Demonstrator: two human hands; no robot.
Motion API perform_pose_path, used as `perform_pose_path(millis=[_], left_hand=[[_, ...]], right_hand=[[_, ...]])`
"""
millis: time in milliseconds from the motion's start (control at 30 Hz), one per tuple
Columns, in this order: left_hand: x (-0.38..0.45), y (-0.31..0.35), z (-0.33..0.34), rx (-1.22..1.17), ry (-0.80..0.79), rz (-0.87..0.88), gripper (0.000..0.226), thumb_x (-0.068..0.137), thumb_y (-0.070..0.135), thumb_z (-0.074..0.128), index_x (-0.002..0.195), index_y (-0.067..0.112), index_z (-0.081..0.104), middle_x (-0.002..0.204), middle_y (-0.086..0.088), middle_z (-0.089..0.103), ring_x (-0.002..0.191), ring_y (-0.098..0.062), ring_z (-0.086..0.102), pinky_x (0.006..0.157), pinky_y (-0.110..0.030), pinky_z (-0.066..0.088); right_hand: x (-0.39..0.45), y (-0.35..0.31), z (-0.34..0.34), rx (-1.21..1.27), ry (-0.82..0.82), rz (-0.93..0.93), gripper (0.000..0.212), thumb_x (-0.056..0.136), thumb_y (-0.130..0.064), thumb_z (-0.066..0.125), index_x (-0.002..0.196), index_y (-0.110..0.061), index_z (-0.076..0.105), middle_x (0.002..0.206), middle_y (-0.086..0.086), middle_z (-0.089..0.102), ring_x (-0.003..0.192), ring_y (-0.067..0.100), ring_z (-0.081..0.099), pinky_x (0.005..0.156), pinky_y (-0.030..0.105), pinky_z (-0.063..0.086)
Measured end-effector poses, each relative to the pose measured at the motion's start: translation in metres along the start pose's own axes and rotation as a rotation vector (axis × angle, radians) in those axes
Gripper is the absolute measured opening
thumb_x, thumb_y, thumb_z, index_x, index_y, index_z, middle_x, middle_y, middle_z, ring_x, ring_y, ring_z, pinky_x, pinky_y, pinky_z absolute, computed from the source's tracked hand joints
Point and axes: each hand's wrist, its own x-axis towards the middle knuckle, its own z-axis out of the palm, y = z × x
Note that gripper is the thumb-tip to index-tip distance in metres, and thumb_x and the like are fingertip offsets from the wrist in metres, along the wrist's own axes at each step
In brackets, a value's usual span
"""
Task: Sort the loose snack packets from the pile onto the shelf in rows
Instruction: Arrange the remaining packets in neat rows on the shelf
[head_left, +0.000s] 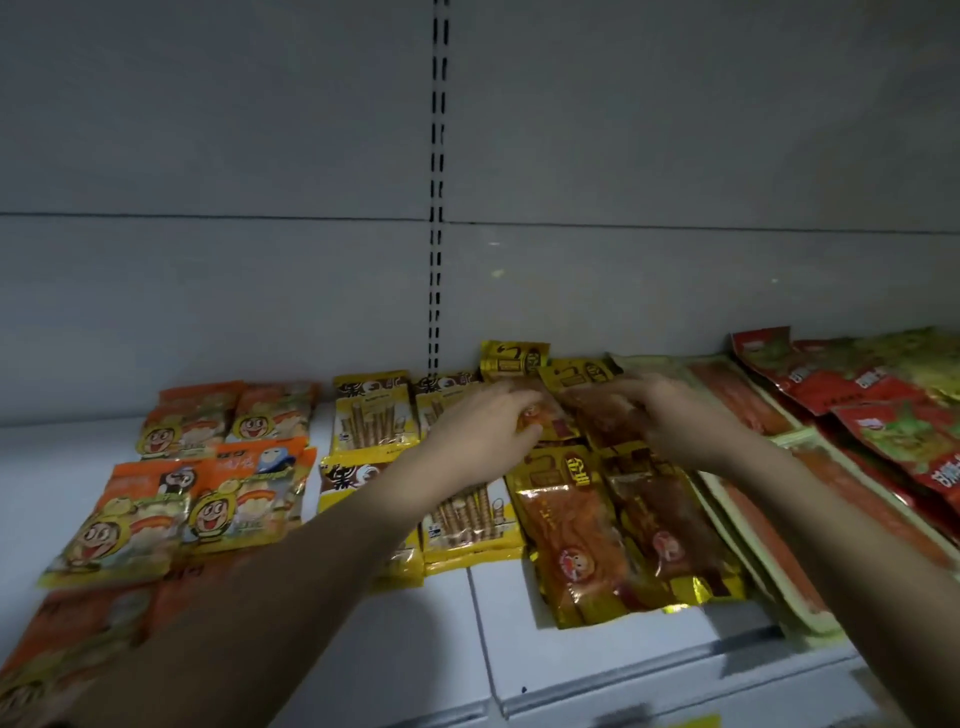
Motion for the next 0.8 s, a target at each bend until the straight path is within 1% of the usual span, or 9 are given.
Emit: perform_pose_path(millis=[67, 133, 200, 267, 400, 567, 700, 733, 800], left_hand=[[0.019, 0.007, 0.007, 0.016, -0.005, -0.002, 0.039, 0.103, 0.035, 0.048, 0.141, 0.026, 0.054, 0.142, -0.004, 0.053, 0.129, -0.027, 0.049, 0.103, -0.036, 0.043], [0.033, 0.008, 0.017, 0.024, -0.055, -0.038, 0.04, 0.103, 0.034, 0.049, 0.142, 0.024, 0.053, 0.144, -0.005, 0.052, 0.13, -0.028, 0.05, 0.101, -0.033, 0.041], [0.043, 0.006, 0.026, 0.03, -0.095, -0.107, 0.044, 0.103, 0.034, 0.05, 0.146, 0.026, 0.048, 0.151, -0.005, 0.046, 0.135, -0.028, 0.046, 0.107, -0.034, 0.038], [0.049, 0.007, 0.031, 0.027, -0.099, -0.176, 0.048, 0.103, 0.032, 0.052, 0.15, 0.027, 0.044, 0.156, -0.002, 0.039, 0.141, -0.026, 0.04, 0.114, -0.035, 0.033], [0.062, 0.017, 0.036, 0.032, -0.083, -0.244, 0.049, 0.101, 0.026, 0.056, 0.149, 0.029, 0.045, 0.156, 0.001, 0.041, 0.14, -0.023, 0.041, 0.111, -0.028, 0.032], [0.057, 0.023, 0.044, -0.051, -0.028, -0.326, 0.05, 0.1, 0.022, 0.058, 0.148, 0.028, 0.046, 0.158, 0.001, 0.039, 0.142, -0.023, 0.039, 0.111, -0.026, 0.03], [0.039, 0.035, 0.036, -0.015, 0.139, -0.239, 0.047, 0.097, 0.031, 0.061, 0.142, 0.022, 0.054, 0.149, -0.004, 0.049, 0.138, -0.024, 0.043, 0.116, -0.038, 0.033], [0.029, 0.043, 0.03, -0.011, 0.146, -0.223, 0.043, 0.097, 0.034, 0.061, 0.138, 0.023, 0.056, 0.144, -0.002, 0.052, 0.135, -0.021, 0.046, 0.113, -0.038, 0.036], [0.004, 0.061, 0.019, 0.017, 0.088, -0.194, 0.037, 0.097, 0.041, 0.061, 0.131, 0.027, 0.06, 0.134, 0.004, 0.057, 0.127, -0.015, 0.049, 0.108, -0.036, 0.039]], right_hand=[[0.014, 0.016, 0.008, -0.06, -0.1, -0.076, 0.055, 0.095, -0.011, 0.057, 0.143, -0.037, 0.05, 0.144, -0.008, 0.051, 0.131, 0.017, 0.049, 0.104, 0.027, 0.04], [0.027, 0.027, 0.017, -0.112, -0.19, -0.117, 0.053, 0.097, -0.028, 0.057, 0.148, -0.035, 0.043, 0.155, -0.012, 0.037, 0.14, 0.02, 0.04, 0.113, 0.035, 0.035], [0.035, 0.036, 0.02, -0.133, -0.192, -0.096, 0.054, 0.099, -0.04, 0.052, 0.151, -0.033, 0.038, 0.158, -0.012, 0.032, 0.142, 0.021, 0.036, 0.115, 0.034, 0.032], [0.041, 0.045, 0.022, -0.157, -0.171, -0.063, 0.057, 0.099, -0.047, 0.05, 0.153, -0.032, 0.034, 0.158, -0.005, 0.033, 0.141, 0.026, 0.038, 0.112, 0.036, 0.035], [0.049, 0.056, 0.031, -0.159, -0.152, -0.125, 0.055, 0.099, -0.048, 0.049, 0.149, -0.027, 0.039, 0.148, 0.008, 0.041, 0.134, 0.034, 0.041, 0.106, 0.043, 0.042], [0.047, 0.059, 0.027, -0.133, -0.165, -0.163, 0.055, 0.1, -0.048, 0.046, 0.15, -0.024, 0.037, 0.148, 0.011, 0.039, 0.136, 0.035, 0.036, 0.105, 0.043, 0.039], [0.031, 0.058, 0.013, -0.042, -0.048, -0.221, 0.059, 0.098, -0.049, 0.051, 0.149, -0.024, 0.038, 0.149, 0.006, 0.038, 0.138, 0.031, 0.034, 0.11, 0.045, 0.037], [0.02, 0.055, 0.008, -0.014, -0.041, -0.244, 0.061, 0.096, -0.05, 0.054, 0.149, -0.025, 0.038, 0.148, 0.004, 0.04, 0.138, 0.029, 0.036, 0.11, 0.044, 0.037], [-0.009, 0.048, -0.002, 0.024, -0.114, -0.264, 0.064, 0.094, -0.051, 0.057, 0.15, -0.027, 0.038, 0.148, 0.001, 0.041, 0.138, 0.025, 0.037, 0.112, 0.04, 0.036]])
